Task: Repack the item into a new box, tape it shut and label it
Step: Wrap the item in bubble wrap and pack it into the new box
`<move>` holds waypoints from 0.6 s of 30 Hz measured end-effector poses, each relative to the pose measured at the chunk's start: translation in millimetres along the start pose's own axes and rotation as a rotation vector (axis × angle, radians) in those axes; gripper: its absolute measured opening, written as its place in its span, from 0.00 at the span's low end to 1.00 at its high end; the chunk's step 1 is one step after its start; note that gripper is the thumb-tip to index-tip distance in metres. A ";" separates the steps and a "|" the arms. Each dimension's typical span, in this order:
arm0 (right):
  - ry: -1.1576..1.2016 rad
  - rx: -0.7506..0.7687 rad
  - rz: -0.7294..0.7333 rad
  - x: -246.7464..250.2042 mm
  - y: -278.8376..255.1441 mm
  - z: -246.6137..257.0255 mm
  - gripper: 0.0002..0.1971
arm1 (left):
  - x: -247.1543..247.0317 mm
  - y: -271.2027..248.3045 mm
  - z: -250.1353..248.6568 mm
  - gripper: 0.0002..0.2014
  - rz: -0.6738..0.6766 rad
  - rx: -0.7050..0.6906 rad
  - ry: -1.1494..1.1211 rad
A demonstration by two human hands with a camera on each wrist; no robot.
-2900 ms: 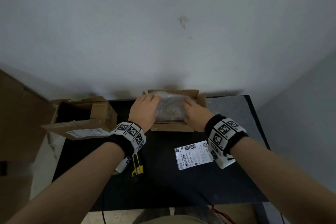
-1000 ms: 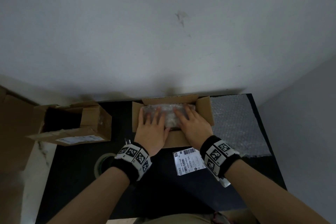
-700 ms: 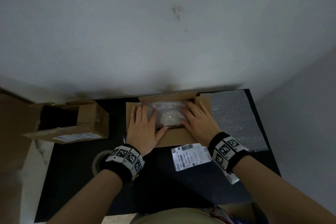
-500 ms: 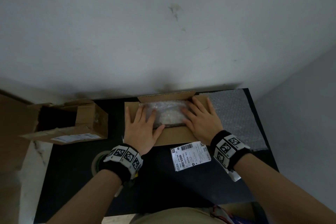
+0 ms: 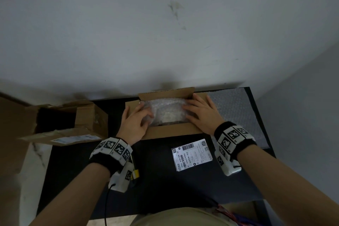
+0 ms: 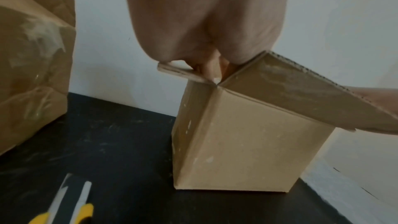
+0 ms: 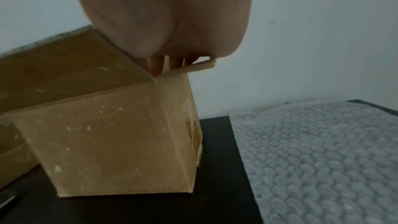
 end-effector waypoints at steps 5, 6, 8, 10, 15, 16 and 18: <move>-0.007 -0.028 -0.029 1.0 4.4 3.9 0.21 | 2.0 2.8 3.9 0.09 -0.065 0.004 0.048; -0.010 -0.031 -0.036 1.8 4.0 4.9 0.21 | 3.3 3.0 3.6 0.09 -0.081 -0.008 0.069; -0.024 -0.025 -0.040 3.8 1.8 7.6 0.21 | 7.1 3.3 0.9 0.10 -0.095 -0.045 0.119; -0.050 -0.013 -0.027 7.6 0.3 9.8 0.22 | 11.7 4.6 -2.0 0.12 -0.081 -0.078 0.155; -0.035 0.026 -0.119 29.3 -4.8 23.0 0.19 | 27.8 5.8 -7.6 0.15 -0.086 -0.119 0.136; -0.019 0.018 -0.147 33.7 -6.7 25.9 0.18 | 31.5 6.1 -9.0 0.16 -0.095 -0.123 0.132; -0.008 -0.006 -0.185 40.7 -11.8 30.9 0.17 | 38.7 6.4 -15.1 0.15 -0.110 -0.149 0.135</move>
Point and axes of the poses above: each hand's wrist, its own y-axis towards the middle knuckle, its own x-axis out of the back of the hand, z = x × y, the point moved 3 cm from there along y, towards the middle knuckle, and after that the axes turned 12 degrees about y, right-handed, at the moved point
